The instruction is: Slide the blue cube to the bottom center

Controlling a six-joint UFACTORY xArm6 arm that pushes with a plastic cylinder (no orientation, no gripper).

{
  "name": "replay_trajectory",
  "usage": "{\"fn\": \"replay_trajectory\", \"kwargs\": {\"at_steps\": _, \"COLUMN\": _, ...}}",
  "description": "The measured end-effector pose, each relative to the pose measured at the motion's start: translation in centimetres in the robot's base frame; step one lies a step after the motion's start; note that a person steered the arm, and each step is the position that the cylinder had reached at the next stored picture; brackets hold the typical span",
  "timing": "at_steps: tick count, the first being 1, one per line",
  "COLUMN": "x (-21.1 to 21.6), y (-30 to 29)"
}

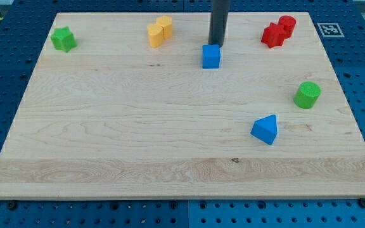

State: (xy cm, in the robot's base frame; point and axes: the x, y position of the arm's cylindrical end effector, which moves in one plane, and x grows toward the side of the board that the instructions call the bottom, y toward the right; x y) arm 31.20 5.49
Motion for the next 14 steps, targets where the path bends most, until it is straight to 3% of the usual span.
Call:
{"fn": "replay_trajectory", "kwargs": {"at_steps": 3, "x": 9.3, "y": -5.7}}
{"fn": "replay_trajectory", "kwargs": {"at_steps": 5, "x": -1.7, "y": -4.0}}
{"fn": "replay_trajectory", "kwargs": {"at_steps": 6, "x": -2.0, "y": 0.4}}
{"fn": "replay_trajectory", "kwargs": {"at_steps": 11, "x": 12.7, "y": -2.4}}
{"fn": "replay_trajectory", "kwargs": {"at_steps": 14, "x": 15.4, "y": -2.6}}
